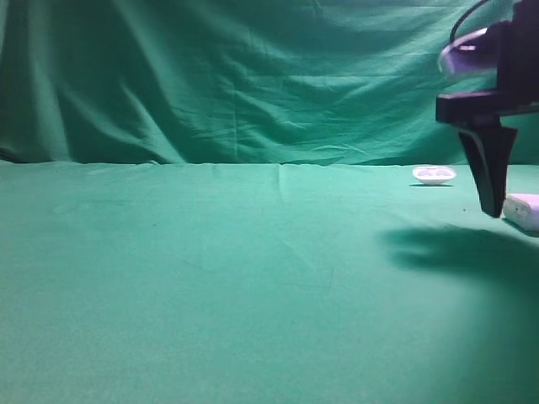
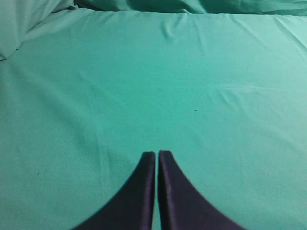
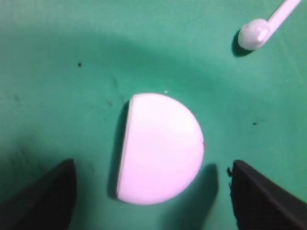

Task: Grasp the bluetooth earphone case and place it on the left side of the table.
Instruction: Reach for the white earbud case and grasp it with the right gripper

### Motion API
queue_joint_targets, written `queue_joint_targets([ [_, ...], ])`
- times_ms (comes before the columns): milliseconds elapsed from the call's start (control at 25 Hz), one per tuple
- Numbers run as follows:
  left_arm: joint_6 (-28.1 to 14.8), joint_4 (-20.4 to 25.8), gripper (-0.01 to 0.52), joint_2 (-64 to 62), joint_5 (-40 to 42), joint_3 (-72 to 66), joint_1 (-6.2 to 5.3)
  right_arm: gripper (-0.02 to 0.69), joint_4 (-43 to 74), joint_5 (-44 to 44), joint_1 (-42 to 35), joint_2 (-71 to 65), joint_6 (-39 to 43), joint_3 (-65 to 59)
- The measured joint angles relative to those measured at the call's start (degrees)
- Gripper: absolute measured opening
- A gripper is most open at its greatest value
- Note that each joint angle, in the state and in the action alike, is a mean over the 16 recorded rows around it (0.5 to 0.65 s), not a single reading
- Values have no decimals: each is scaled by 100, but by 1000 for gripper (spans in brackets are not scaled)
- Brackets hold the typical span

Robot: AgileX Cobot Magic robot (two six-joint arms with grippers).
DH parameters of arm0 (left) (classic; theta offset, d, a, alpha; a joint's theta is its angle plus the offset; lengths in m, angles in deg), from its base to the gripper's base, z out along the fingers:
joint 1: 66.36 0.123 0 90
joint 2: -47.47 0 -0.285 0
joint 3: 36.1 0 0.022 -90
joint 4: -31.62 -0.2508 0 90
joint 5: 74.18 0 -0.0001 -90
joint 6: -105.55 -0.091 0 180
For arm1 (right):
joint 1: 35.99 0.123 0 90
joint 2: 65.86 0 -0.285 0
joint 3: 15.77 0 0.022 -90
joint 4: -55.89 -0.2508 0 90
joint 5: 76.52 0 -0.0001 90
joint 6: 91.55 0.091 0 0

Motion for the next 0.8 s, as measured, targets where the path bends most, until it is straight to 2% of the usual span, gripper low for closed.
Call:
queue_joint_targets([
  [520, 0, 0, 0, 0, 0, 0, 0, 341, -479, -341, -45, -81, -603, 530],
  [800, 0, 0, 0, 0, 0, 0, 0, 325, -671, -778, 427, -185, -838, 1729],
])
